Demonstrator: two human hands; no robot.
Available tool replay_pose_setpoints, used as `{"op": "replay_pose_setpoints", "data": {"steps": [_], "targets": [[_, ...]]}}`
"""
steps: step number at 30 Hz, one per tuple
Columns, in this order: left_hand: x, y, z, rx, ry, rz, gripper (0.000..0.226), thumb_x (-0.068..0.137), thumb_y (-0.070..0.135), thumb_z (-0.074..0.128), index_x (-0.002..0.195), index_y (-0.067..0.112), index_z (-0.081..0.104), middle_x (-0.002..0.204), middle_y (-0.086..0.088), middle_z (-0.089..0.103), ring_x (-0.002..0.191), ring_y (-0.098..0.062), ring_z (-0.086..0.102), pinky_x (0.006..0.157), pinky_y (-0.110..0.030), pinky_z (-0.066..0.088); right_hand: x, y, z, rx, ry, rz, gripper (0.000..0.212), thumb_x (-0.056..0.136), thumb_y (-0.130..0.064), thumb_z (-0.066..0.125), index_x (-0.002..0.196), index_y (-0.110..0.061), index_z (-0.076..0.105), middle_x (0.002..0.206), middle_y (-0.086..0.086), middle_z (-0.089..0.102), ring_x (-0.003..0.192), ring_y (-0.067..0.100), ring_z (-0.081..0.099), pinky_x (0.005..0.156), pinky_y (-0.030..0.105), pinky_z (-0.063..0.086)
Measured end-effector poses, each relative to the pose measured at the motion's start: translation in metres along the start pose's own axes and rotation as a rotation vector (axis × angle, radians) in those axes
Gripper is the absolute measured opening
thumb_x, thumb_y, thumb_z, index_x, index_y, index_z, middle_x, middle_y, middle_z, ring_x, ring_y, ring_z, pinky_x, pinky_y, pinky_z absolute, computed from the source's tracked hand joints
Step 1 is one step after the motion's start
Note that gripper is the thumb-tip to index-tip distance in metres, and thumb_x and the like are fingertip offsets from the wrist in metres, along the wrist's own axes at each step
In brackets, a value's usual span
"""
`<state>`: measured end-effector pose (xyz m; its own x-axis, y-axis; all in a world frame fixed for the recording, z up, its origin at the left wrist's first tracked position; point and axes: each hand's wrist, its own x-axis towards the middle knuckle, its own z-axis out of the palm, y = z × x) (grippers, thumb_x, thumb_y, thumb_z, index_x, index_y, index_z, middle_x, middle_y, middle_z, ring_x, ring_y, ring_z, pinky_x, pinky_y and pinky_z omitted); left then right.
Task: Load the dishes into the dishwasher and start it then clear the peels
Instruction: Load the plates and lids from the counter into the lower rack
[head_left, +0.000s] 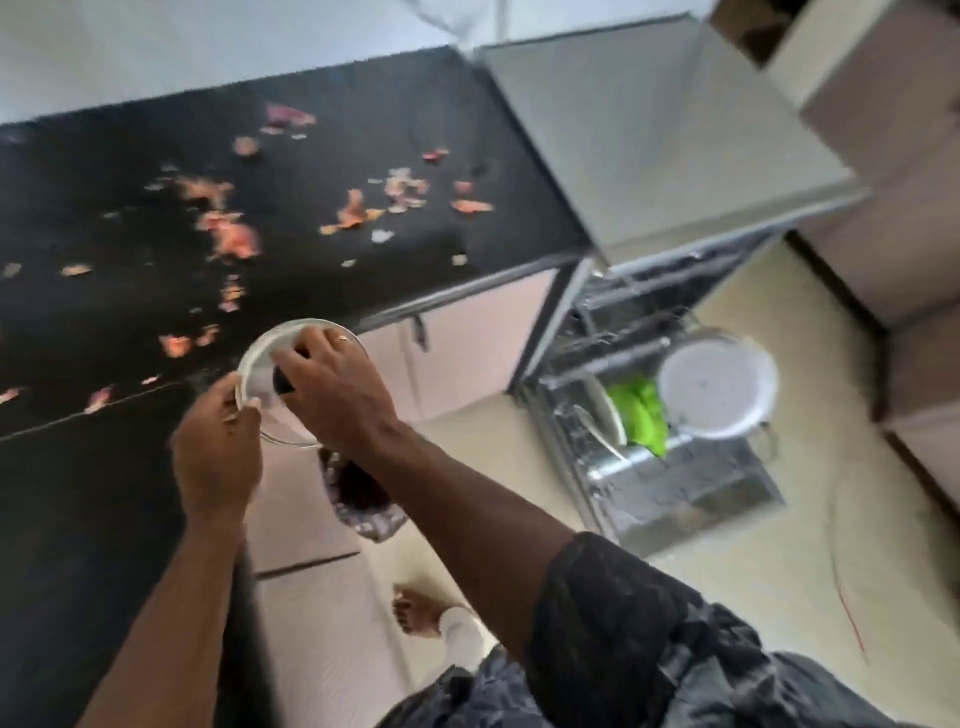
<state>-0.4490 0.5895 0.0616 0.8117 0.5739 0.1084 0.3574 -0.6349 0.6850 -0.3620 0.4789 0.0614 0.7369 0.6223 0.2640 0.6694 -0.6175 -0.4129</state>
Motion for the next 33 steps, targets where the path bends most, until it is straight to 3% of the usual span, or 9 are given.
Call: {"op": "replay_pose_setpoints", "data": {"steps": [4, 8, 11, 13, 15, 18, 22, 26, 33], "targets": [[0.003, 0.067, 0.08, -0.057, -0.168, 0.058, 0.036, 0.091, 0.006, 0.056, 0.126, 0.01, 0.065, 0.117, -0.016, 0.07, 0.106, -0.034, 0.064, 0.089, -0.041, 0.048, -0.042, 0.088, -0.047, -0.004, 0.099, 0.223, 0.035, 0.083, -0.022, 0.074, 0.116, -0.011, 0.07, 0.116, 0.017, 0.064, 0.106, 0.038, 0.059, 0.089, 0.046, 0.052], [-0.006, 0.117, 0.154, -0.14, -0.297, -0.045, 0.04, 0.085, 0.022, 0.06, 0.122, 0.011, 0.069, 0.118, -0.013, 0.072, 0.11, -0.032, 0.067, 0.101, -0.048, 0.05, -0.097, 0.163, -0.086, 0.012, 0.113, 0.436, 0.039, 0.083, -0.023, 0.073, 0.119, -0.01, 0.066, 0.116, 0.018, 0.058, 0.109, 0.04, 0.054, 0.089, 0.048, 0.051], [-0.016, 0.144, 0.216, -0.208, -0.426, -0.143, 0.04, 0.079, 0.033, 0.071, 0.116, 0.019, 0.072, 0.106, -0.009, 0.076, 0.102, -0.028, 0.072, 0.096, -0.052, 0.055, -0.144, 0.214, -0.113, 0.057, 0.136, 0.561, 0.043, 0.087, -0.027, 0.071, 0.127, -0.014, 0.062, 0.124, 0.014, 0.054, 0.119, 0.037, 0.048, 0.091, 0.048, 0.051], [-0.028, 0.168, 0.246, -0.281, -0.513, -0.202, 0.033, 0.08, 0.022, 0.076, 0.112, 0.013, 0.074, 0.102, -0.011, 0.076, 0.096, -0.029, 0.073, 0.093, -0.051, 0.057, -0.171, 0.241, -0.124, 0.068, 0.171, 0.625, 0.042, 0.086, -0.028, 0.073, 0.125, -0.016, 0.061, 0.124, 0.012, 0.053, 0.12, 0.035, 0.046, 0.087, 0.048, 0.052], [-0.043, 0.201, 0.277, -0.334, -0.574, -0.231, 0.029, 0.086, 0.009, 0.074, 0.114, 0.004, 0.073, 0.102, -0.015, 0.075, 0.088, -0.024, 0.071, 0.085, -0.039, 0.06, -0.196, 0.269, -0.132, 0.103, 0.187, 0.692, 0.044, 0.087, -0.03, 0.073, 0.126, -0.017, 0.059, 0.126, 0.011, 0.05, 0.121, 0.033, 0.045, 0.086, 0.048, 0.054], [-0.059, 0.236, 0.318, -0.306, -0.668, -0.188, 0.025, 0.092, 0.003, 0.067, 0.116, -0.002, 0.071, 0.102, -0.019, 0.073, 0.084, -0.022, 0.068, 0.07, -0.023, 0.059, -0.23, 0.307, -0.141, 0.116, 0.217, 0.764, 0.046, 0.088, -0.033, 0.073, 0.128, -0.018, 0.056, 0.128, 0.009, 0.049, 0.121, 0.03, 0.043, 0.091, 0.047, 0.052], [-0.078, 0.271, 0.378, -0.199, -0.765, -0.092, 0.023, 0.088, 0.007, 0.07, 0.111, 0.004, 0.075, 0.084, -0.01, 0.075, 0.079, -0.021, 0.066, 0.08, -0.04, 0.059, -0.274, 0.36, -0.143, 0.131, 0.264, 0.862, 0.049, 0.086, -0.033, 0.074, 0.129, -0.016, 0.056, 0.127, 0.01, 0.05, 0.117, 0.032, 0.046, 0.094, 0.045, 0.051], [-0.101, 0.287, 0.439, -0.125, -0.856, -0.04, 0.029, 0.078, 0.021, 0.076, 0.106, 0.015, 0.078, 0.073, 0.002, 0.075, 0.069, -0.018, 0.066, 0.079, -0.05, 0.061, -0.314, 0.41, -0.131, 0.183, 0.247, 0.979, 0.05, 0.084, -0.028, 0.076, 0.127, -0.015, 0.055, 0.128, 0.011, 0.049, 0.119, 0.034, 0.045, 0.091, 0.051, 0.052], [-0.137, 0.267, 0.537, 0.026, -0.969, 0.033, 0.028, 0.08, 0.031, 0.07, 0.106, 0.022, 0.077, 0.083, 0.009, 0.076, 0.076, -0.016, 0.07, 0.081, -0.048, 0.06, -0.369, 0.467, -0.097, 0.221, 0.183, 1.121, 0.038, 0.087, -0.021, 0.069, 0.123, -0.013, 0.058, 0.127, 0.012, 0.048, 0.12, 0.034, 0.046, 0.089, 0.047, 0.053]]}}
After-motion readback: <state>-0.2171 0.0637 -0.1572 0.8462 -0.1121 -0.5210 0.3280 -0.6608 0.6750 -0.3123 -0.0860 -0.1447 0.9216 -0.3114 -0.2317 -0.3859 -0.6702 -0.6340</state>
